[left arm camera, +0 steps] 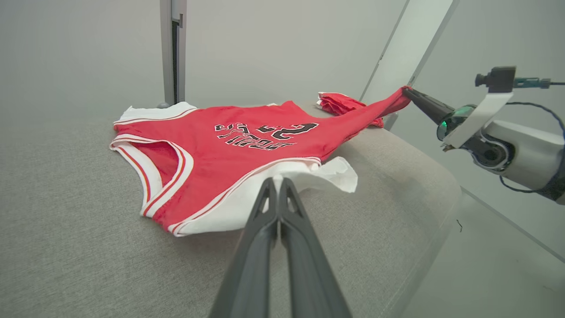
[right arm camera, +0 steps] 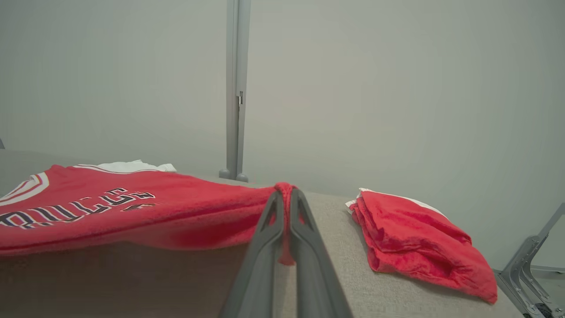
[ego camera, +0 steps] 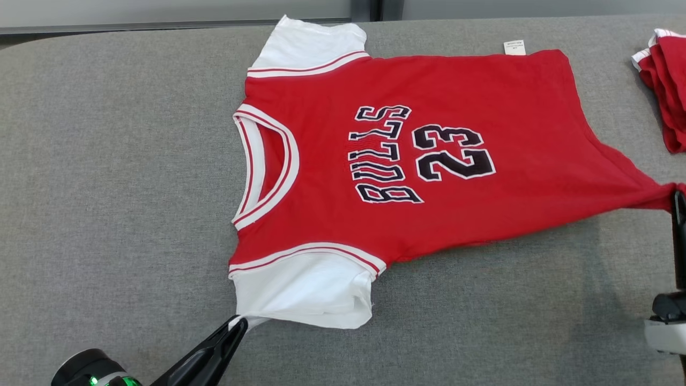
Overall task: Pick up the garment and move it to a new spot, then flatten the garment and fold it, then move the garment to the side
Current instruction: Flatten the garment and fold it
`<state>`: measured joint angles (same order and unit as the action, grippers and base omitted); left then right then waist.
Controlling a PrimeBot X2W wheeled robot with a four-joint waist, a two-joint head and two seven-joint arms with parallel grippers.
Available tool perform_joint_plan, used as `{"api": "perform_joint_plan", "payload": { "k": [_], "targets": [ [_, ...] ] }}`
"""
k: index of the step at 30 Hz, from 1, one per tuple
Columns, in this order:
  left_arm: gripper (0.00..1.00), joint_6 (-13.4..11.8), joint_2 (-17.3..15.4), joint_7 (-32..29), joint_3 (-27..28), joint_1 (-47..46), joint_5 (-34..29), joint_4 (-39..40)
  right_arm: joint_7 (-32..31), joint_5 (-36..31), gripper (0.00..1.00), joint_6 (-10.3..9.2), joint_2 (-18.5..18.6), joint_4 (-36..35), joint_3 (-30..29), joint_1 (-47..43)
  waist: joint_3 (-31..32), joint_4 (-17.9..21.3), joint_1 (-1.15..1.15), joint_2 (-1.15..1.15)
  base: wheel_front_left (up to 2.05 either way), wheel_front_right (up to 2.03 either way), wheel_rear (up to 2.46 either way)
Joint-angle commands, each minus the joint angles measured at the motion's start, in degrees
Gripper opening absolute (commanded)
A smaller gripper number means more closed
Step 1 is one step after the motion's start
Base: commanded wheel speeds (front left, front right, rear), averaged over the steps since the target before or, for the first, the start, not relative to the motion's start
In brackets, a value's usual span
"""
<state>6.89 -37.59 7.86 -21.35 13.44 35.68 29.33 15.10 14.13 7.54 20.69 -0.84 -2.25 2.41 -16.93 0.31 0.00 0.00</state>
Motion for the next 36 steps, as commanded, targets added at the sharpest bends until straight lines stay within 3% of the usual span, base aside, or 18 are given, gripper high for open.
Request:
{"api": "perform_joint_plan", "payload": {
  "k": [1, 4, 9, 21, 31, 32, 33, 34, 35, 36],
  "targets": [
    [0.0, -0.5, -0.3, -0.4, 0.3, -0.2, 0.6, 1.2, 0.1, -0.1, 0.0, -0.11, -0.1, -0.3, -0.5, -1.3, -0.1, 0.0, 0.0, 0.0, 0.0, 0.0, 0.0],
    [0.0, -1.5, 0.5, -1.1, 0.8, -2.2, 0.9, 1.9, 0.1, -0.1, 0.0, -0.11, -0.9, 0.5, -1.0, -2.2, -0.5, 0.5, 0.0, 0.0, 0.0, 0.0, 0.0],
    [0.0, -0.9, 3.0, -1.4, 0.3, -11.7, 1.1, -3.1, 0.1, 0.4, 0.0, -0.11, -2.9, 5.8, 0.4, 3.4, -2.4, 1.6, 0.0, 0.0, 0.0, 0.0, 0.0],
    [0.0, 0.5, 7.4, -0.1, -5.1, -40.1, -3.6, -23.6, 0.1, -1.0, 0.0, -0.11, -4.7, 17.6, 2.6, 17.9, -9.3, 2.1, 0.0, 0.0, 0.0, 0.0, 0.0],
    [0.0, 0.6, 8.7, 4.1, -10.0, -50.8, -5.4, -36.0, 0.1, -3.4, 0.0, -0.11, -5.5, 23.3, 2.0, 23.2, -12.7, 2.5, 0.0, 0.0, 0.0, 0.0, 0.0],
    [0.13, 0.6, 8.9, 4.5, -10.5, -51.4, -5.0, -37.3, 0.1, -2.9, 0.16, -0.11, -5.9, 23.9, 2.1, 23.4, -12.8, 2.5, 0.0, 0.0, 0.0, 0.0, 0.0],
    [0.35, 0.6, 9.0, 4.7, -11.0, -51.8, -4.9, -38.3, 0.1, -2.4, 0.36, -0.11, -6.1, 24.3, 1.9, 23.6, -12.9, 2.6, 0.0, 0.0, 0.0, 0.0, 0.0],
    [0.6, 0.6, 9.2, 5.0, -11.4, -52.1, -4.5, -39.3, 0.1, -2.0, 1.0, -0.11, -6.2, 24.2, 1.6, 23.9, -12.9, 2.6, 0.0, 0.0, 0.0, 0.0, 0.0],
    [1.0, 0.6, 9.3, 5.2, -11.5, -52.3, -4.4, -40.3, 0.1, -1.9, 1.0, -0.11, -6.4, 23.2, 1.2, 24.1, -12.8, 2.7, 0.0, 0.0, 0.0, 0.0, 0.0],
    [1.0, 0.6, 9.4, 5.6, -11.5, -52.4, -4.9, -40.9, 0.1, -1.7, 1.0, -0.11, -6.7, 22.5, 1.0, 23.7, -12.7, 2.7, 0.0, 0.0, 0.0, 0.0, 0.0]
  ]
}}
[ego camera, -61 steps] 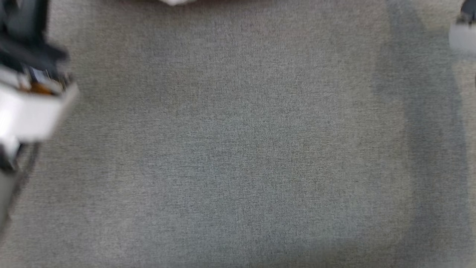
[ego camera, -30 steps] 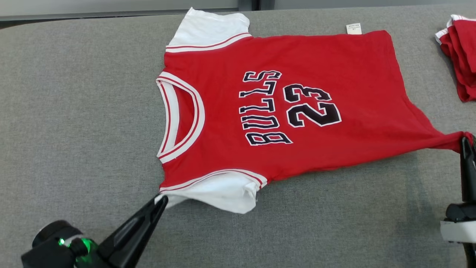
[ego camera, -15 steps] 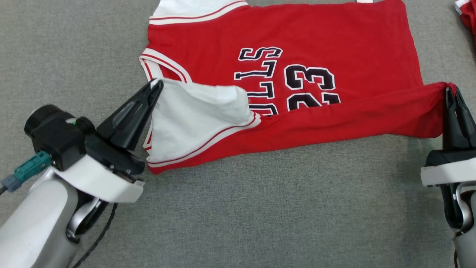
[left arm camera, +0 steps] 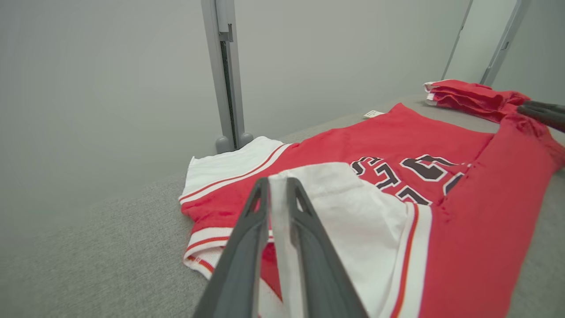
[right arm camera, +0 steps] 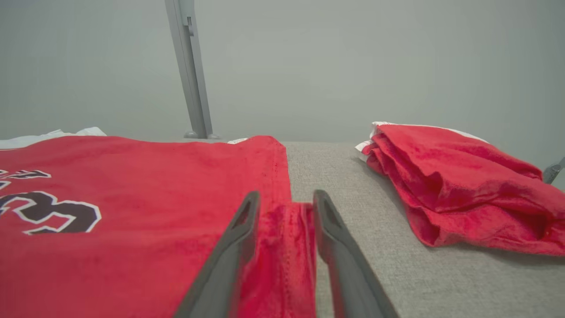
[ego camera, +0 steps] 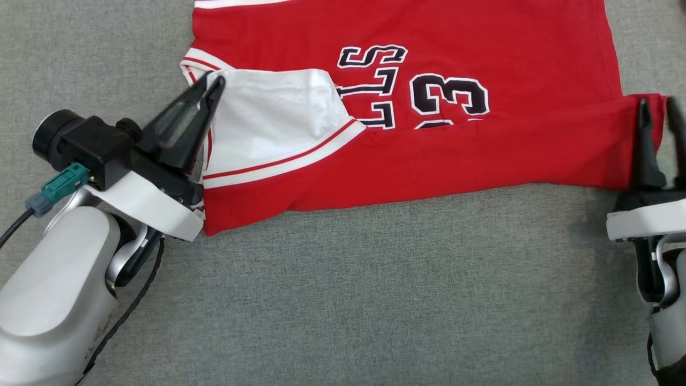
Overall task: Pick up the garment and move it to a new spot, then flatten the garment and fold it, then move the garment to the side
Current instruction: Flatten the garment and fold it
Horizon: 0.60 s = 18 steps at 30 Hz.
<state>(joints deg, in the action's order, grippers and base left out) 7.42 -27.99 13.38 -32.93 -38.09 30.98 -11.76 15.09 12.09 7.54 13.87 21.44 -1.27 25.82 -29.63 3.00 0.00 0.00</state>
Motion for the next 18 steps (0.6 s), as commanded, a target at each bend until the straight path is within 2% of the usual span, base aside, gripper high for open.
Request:
{"api": "perform_joint_plan", "payload": {
  "k": [1, 4, 11, 15, 18],
  "targets": [
    [1.0, -0.3, 0.1, 0.4, 0.4, -0.5, -0.2, -0.2, 0.1, 0.2, 1.0, -0.11, 0.0, -0.8, -0.2, -0.4, 0.3, 0.1, 0.0, 0.0, 0.0, 0.0, 0.0],
    [1.0, -2.5, 0.4, 1.2, 1.5, 2.5, -0.7, 0.6, 0.1, -0.3, 1.0, -0.11, -0.2, -4.6, -2.1, -2.9, 1.4, 0.1, 0.0, 0.0, 0.0, 0.0, 0.0],
    [1.0, -8.6, 1.2, 0.2, 3.6, 18.0, 5.2, 6.7, 0.1, -0.3, 1.0, -0.11, -1.3, -9.1, -3.8, -10.8, 3.9, 0.0, 0.0, 0.0, 0.0, 0.0, 0.0],
    [1.0, -10.3, 1.4, -1.2, 3.3, 25.3, 8.5, 8.8, 0.1, 0.1, 1.0, -0.11, -2.0, -9.1, -4.2, -13.6, 4.7, -0.3, 0.0, 0.0, 0.0, 0.0, 0.0],
    [1.0, -10.7, 1.3, -2.0, 2.4, 27.1, 8.6, 9.2, 0.1, -0.1, 1.0, -0.11, -2.1, -8.7, -3.5, -14.0, 5.2, -0.4, 0.0, 0.0, 0.0, 0.0, 0.0]
  ]
}}
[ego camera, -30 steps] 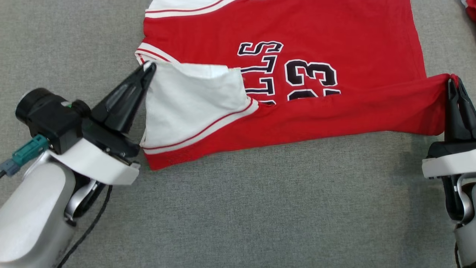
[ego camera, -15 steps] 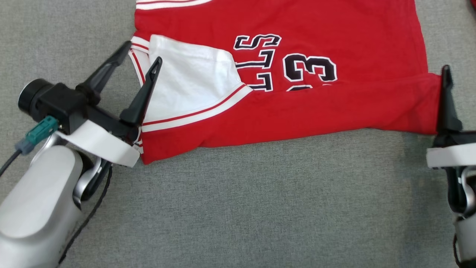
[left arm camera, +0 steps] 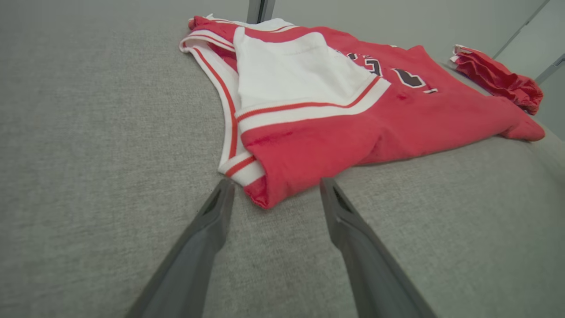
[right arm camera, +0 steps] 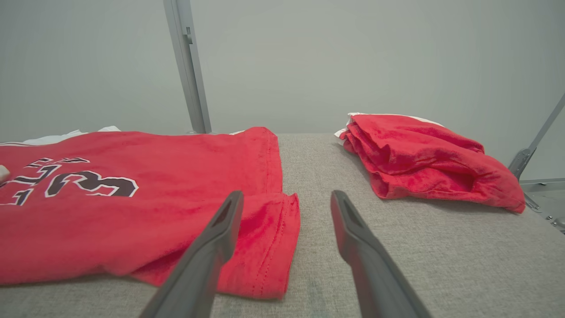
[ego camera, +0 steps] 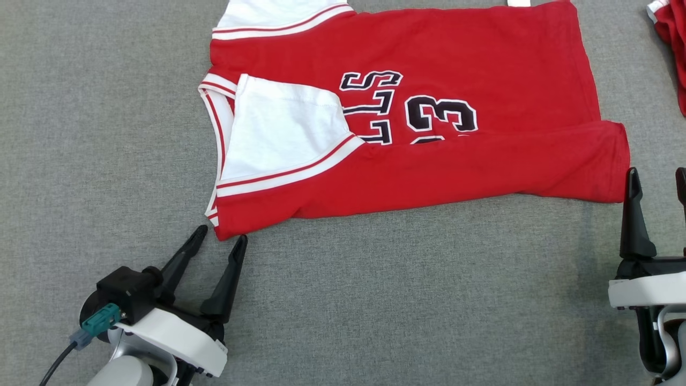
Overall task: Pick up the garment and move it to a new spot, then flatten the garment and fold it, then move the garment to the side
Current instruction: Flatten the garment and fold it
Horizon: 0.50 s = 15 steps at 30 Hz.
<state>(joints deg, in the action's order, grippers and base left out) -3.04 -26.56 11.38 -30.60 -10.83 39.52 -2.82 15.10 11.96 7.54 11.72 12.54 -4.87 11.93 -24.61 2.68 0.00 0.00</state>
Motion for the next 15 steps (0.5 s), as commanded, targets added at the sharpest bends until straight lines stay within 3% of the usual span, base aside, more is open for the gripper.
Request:
{"api": "perform_joint_plan", "payload": {
  "k": [1, 2, 3, 4, 5, 6, 7, 15],
  "targets": [
    [1.0, -0.3, -0.1, -0.2, -0.1, -0.1, 0.1, 0.1, 0.1, 0.2, 1.0, -0.11, 0.0, 0.4, 0.3, -0.1, 0.3, -0.1, 0.0, 0.0, 0.0, 0.0, 0.0],
    [1.0, -0.3, 0.0, -0.1, -0.2, -0.4, -0.1, -0.3, 0.1, 0.2, 1.0, -0.11, 0.0, 0.5, 0.7, 0.0, 0.4, -0.2, 0.0, 0.0, 0.0, 0.0, 0.0],
    [0.87, -0.4, -0.1, -0.3, -0.3, -0.9, -0.4, -0.8, 0.1, 0.1, 1.0, -0.11, 0.3, 0.7, 1.1, 0.1, 0.5, -0.2, 0.0, 0.0, 0.0, 0.0, 0.0],
    [0.47, -0.3, -0.2, -0.4, -0.4, -1.4, -0.6, -1.1, 0.1, -0.1, 1.0, -0.11, 0.5, 0.9, 1.3, 0.3, 0.6, -0.1, 0.0, 0.0, 0.0, 0.0, 0.0],
    [0.33, -0.1, -0.1, -0.5, -0.5, -1.8, -0.6, -1.4, 0.1, -0.2, 1.0, -0.11, 0.7, 1.2, 1.6, 0.5, 0.6, -0.1, 0.0, 0.0, 0.0, 0.0, 0.0],
    [0.08, 0.3, -0.1, -0.7, -0.8, -2.0, -0.7, -1.8, 0.1, -0.2, 1.0, -0.11, 0.9, 1.4, 1.8, 0.8, 0.7, -0.1, 0.0, 0.0, 0.0, 0.0, 0.0],
    [0.0, 0.6, -0.3, -1.0, -1.1, -2.2, -0.9, -2.2, 0.1, -0.3, 1.0, -0.11, 1.1, 1.7, 1.9, 0.9, 0.7, -0.1, 0.0, 0.0, 0.0, 0.0, 0.0],
    [0.0, 2.0, -0.7, -1.4, -2.2, -3.5, -1.2, -4.0, 0.1, 1.4, 1.0, -0.11, 1.9, 7.8, 3.9, 1.0, 1.2, -0.4, 0.0, 0.0, 0.0, 0.0, 0.0]
  ]
}}
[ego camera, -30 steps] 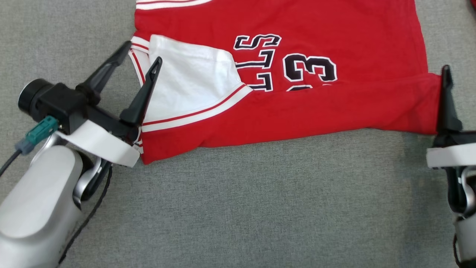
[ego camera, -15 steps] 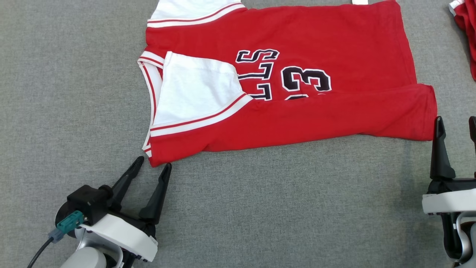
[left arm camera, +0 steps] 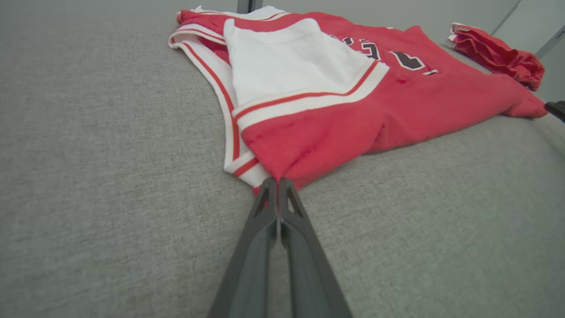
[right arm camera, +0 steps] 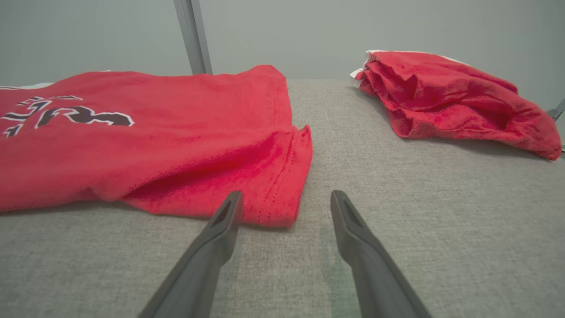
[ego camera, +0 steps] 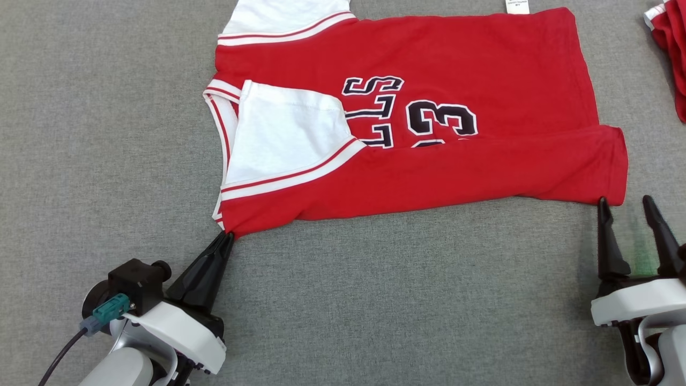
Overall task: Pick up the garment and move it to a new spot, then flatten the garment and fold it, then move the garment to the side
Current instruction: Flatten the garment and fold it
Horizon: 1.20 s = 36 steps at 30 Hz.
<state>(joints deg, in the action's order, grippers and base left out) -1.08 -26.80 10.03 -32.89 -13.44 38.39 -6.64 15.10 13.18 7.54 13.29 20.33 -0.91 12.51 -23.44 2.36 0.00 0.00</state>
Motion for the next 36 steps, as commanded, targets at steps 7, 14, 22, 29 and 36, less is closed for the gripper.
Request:
{"api": "perform_joint_plan", "payload": {
  "k": [7, 14, 22, 29, 36],
  "targets": [
    [0.0, 0.4, -1.0, 0.1, 0.0, -0.8, 0.2, -0.3, 0.1, 3.9, 1.0, -0.11, 1.8, 7.8, 3.4, 3.6, 0.8, -0.2, 0.0, 0.0, 0.0, 0.0, 0.0],
    [0.0, 0.2, -1.7, 0.2, 0.1, -1.0, 0.1, 0.2, 0.0, 7.9, 0.0, -0.11, 3.8, 12.1, 8.8, 6.1, 1.0, -0.8, 0.0, 0.0, 0.0, 0.0, 0.0],
    [0.0, 0.0, -3.6, 0.4, 0.6, 0.8, 0.3, 3.3, 0.0, 12.6, 0.0, -0.13, 8.2, 9.7, 12.0, 2.7, 1.8, -1.4, 0.0, 0.0, 0.0, 0.0, 0.0],
    [0.0, -2.4, -8.4, -2.4, 0.9, 7.7, 1.3, 12.0, 0.1, 18.0, 0.0, -0.13, 14.8, 4.8, 15.2, -2.4, 2.7, -0.9, 0.0, 0.0, 0.0, 0.0, 0.0],
    [0.0, -6.7, -11.0, -4.8, 0.0, 16.1, 2.1, 21.4, 0.1, 20.7, 0.0, -0.13, 20.3, 0.8, 16.9, -9.5, 3.4, -1.3, 0.0, 0.0, 0.0, 0.0, 0.0]
  ]
}}
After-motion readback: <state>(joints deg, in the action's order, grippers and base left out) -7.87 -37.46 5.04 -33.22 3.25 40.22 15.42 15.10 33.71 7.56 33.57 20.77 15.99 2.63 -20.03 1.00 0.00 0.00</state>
